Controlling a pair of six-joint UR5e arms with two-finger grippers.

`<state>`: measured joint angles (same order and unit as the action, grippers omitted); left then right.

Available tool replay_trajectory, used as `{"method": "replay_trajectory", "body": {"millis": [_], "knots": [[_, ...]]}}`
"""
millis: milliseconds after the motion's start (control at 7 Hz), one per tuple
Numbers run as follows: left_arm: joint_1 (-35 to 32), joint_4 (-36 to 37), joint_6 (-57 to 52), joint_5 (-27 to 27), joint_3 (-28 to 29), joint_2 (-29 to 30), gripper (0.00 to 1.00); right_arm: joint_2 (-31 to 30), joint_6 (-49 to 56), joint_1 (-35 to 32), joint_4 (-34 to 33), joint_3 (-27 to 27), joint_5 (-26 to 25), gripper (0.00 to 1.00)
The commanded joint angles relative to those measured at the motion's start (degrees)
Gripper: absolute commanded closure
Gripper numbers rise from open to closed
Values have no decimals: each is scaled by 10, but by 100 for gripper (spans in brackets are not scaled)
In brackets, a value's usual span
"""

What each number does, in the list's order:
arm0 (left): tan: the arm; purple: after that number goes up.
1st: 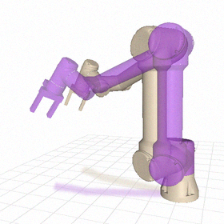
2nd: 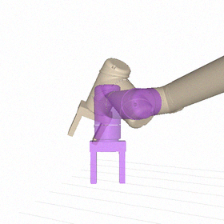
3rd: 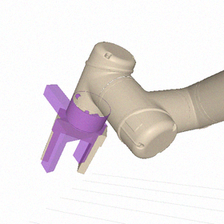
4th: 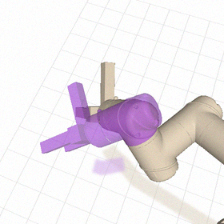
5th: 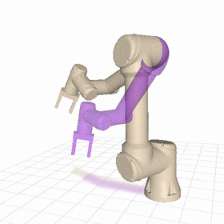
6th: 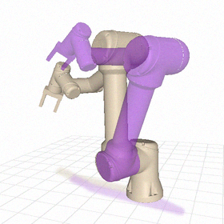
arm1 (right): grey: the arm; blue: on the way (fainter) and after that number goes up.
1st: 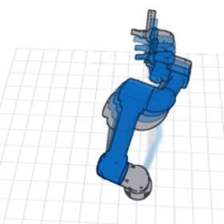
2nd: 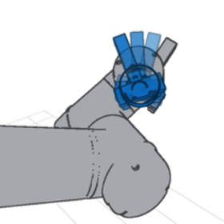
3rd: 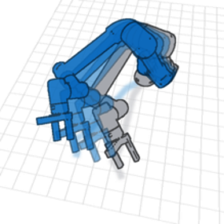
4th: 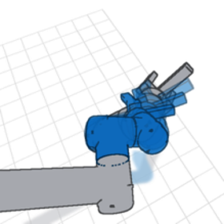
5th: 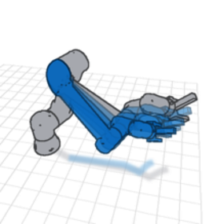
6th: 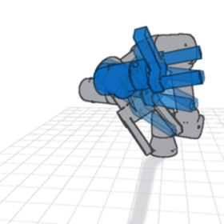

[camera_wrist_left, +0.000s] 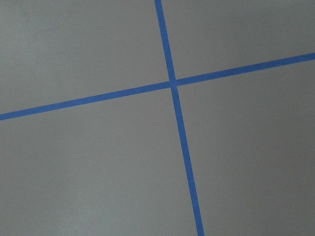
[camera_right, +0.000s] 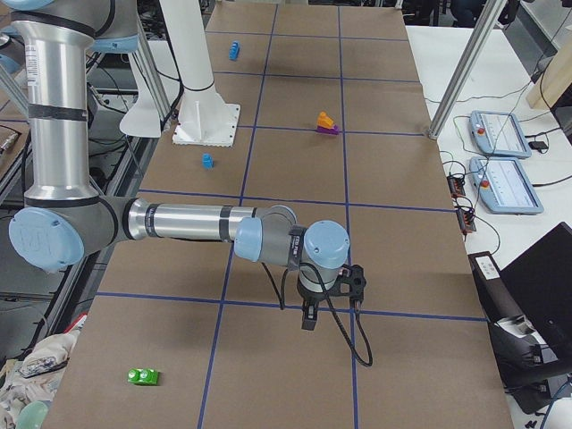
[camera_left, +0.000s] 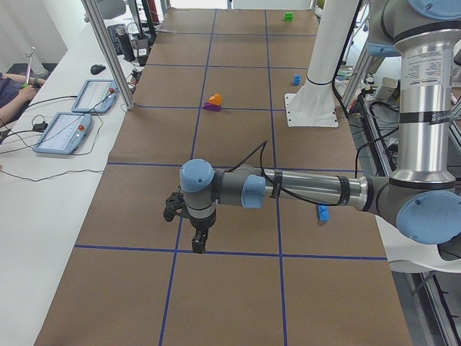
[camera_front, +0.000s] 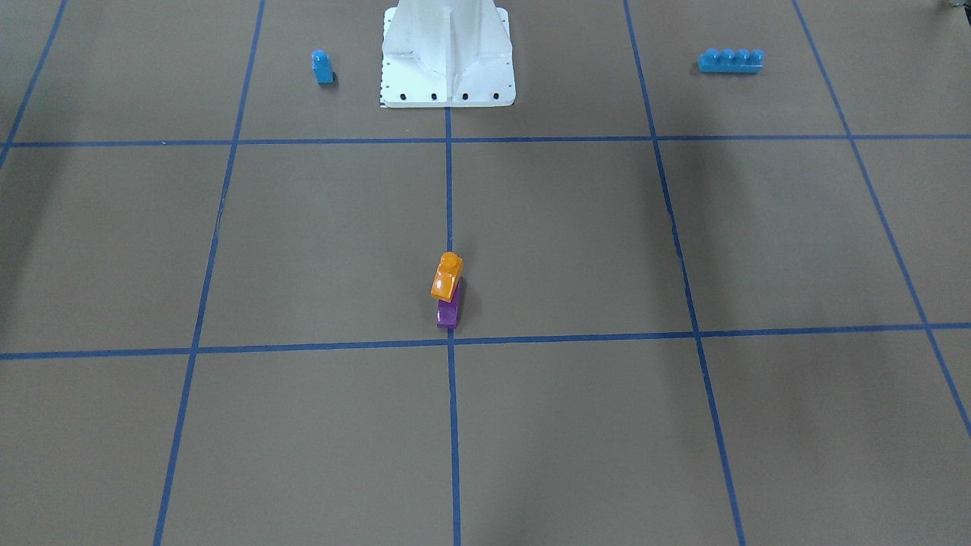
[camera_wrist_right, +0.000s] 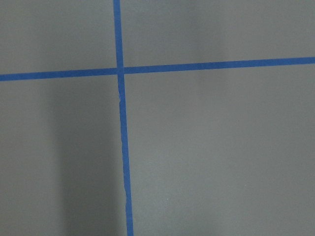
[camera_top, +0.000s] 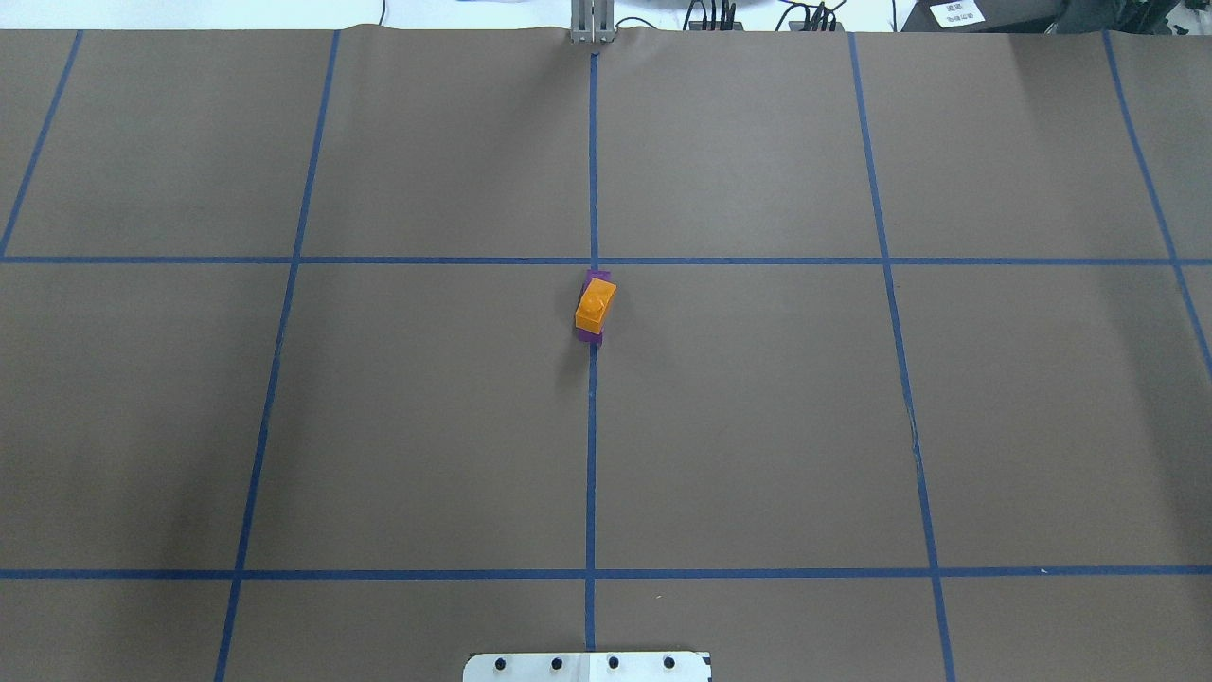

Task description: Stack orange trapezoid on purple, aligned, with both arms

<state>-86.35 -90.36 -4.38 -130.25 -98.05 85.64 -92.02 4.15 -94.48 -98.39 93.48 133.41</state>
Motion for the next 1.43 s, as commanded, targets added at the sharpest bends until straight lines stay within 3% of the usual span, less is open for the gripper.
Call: {"method": "replay_trajectory", "body": {"millis": [0, 714, 1000, 1286], "knots": [[-5, 4, 0, 0, -1, -7, 0, 3, -1, 0, 23, -6, 1, 0], [-15, 6, 8, -17, 0, -6, 0, 4, -3, 0, 26, -3, 10, 0], [-14, 5, 87, -18, -2, -4, 0, 3, -5, 0, 26, -4, 10, 0], [-14, 4, 91, -18, -2, -4, 0, 3, -5, 0, 26, -5, 10, 0]]}}
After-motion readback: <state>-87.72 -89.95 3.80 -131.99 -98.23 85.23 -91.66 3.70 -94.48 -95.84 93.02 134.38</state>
